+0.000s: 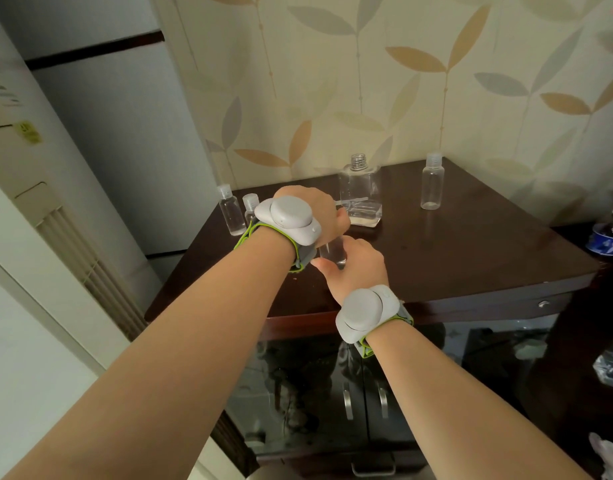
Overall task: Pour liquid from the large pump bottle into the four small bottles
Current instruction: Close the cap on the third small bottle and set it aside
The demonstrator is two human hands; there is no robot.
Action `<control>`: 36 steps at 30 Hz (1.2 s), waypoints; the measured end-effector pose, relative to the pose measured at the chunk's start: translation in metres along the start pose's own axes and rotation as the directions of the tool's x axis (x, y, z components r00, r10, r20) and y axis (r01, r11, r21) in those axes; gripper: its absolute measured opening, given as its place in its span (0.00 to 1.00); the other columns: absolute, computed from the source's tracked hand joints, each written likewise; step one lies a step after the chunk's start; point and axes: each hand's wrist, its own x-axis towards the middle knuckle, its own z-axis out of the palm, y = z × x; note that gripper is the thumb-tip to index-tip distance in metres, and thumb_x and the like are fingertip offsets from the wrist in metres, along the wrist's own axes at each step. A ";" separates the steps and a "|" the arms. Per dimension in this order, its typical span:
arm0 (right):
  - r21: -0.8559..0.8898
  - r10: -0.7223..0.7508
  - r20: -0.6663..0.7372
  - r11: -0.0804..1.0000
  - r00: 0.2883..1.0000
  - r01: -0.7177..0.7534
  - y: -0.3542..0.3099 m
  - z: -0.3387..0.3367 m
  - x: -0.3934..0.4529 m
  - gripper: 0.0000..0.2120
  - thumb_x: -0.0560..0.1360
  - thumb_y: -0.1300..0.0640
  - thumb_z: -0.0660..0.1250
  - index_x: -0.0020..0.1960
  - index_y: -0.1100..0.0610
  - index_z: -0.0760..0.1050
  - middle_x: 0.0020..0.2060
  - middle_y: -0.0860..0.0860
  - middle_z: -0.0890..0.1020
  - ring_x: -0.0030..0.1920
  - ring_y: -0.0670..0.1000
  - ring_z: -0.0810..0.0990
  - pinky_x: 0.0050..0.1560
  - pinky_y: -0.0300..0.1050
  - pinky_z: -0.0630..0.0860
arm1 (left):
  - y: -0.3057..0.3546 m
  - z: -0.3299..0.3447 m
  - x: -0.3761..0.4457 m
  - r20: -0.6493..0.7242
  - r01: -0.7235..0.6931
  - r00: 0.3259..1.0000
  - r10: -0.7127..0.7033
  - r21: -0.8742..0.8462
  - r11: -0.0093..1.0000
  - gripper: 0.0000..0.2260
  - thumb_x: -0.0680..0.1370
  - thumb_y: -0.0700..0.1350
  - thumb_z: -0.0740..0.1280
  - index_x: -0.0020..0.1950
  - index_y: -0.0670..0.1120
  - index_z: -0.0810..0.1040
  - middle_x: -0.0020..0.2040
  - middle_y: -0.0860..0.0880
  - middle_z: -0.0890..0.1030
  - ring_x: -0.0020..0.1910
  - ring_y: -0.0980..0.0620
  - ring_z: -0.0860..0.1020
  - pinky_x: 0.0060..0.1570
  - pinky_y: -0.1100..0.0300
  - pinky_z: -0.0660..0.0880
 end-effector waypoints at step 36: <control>0.186 -0.040 -0.018 0.982 0.999 0.043 0.003 -0.006 -0.001 0.09 0.70 0.57 0.71 0.49 0.56 0.74 0.44 0.49 0.77 0.42 0.47 0.73 0.38 0.33 0.66 | -0.013 0.013 -0.029 -0.049 -0.063 0.998 0.046 -0.441 0.895 0.23 0.74 0.59 0.63 0.56 0.41 0.68 0.46 0.47 0.70 0.47 0.48 0.69 0.46 0.54 0.69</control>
